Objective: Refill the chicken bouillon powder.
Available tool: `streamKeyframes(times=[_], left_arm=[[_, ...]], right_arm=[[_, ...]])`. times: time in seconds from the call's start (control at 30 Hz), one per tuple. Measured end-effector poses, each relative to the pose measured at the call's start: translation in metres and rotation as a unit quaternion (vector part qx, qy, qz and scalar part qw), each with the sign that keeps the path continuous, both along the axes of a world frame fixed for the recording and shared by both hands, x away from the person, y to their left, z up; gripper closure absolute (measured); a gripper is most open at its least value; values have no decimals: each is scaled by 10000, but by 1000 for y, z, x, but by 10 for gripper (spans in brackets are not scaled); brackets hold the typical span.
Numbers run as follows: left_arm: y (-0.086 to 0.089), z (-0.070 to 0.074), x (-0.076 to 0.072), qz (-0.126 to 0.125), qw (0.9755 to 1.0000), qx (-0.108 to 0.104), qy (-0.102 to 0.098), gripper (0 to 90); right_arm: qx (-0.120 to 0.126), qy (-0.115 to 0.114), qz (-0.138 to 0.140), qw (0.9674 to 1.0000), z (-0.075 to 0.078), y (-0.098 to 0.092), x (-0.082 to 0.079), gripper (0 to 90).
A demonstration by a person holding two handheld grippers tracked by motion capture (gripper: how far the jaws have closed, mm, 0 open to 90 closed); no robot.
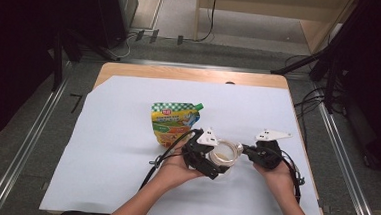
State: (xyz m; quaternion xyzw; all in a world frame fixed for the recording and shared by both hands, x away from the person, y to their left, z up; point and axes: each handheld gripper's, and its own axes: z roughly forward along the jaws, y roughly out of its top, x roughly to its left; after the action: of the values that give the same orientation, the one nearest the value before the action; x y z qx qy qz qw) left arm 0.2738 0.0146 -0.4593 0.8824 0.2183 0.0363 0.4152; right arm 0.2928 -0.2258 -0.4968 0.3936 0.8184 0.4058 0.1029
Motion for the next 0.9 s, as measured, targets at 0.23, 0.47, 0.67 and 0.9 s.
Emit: streamKeyframes(times=[0.23,0.47,0.67,0.9], left_arm=[[-2,8,-2,-33,9998,3,-194,100],[-2,15,0,-97,9998,5,-182,101],[-5,23,3,-165,9997,99,-117,101],[-9,34,7,-230,9997,-70,-80,121]], right_arm=[[-4,5,5,10000,0,0,0,900],[-3,5,1,10000,0,0,0,900],[13,15,-10,10000,0,1,0,900],[31,22,-11,10000,0,0,0,900]])
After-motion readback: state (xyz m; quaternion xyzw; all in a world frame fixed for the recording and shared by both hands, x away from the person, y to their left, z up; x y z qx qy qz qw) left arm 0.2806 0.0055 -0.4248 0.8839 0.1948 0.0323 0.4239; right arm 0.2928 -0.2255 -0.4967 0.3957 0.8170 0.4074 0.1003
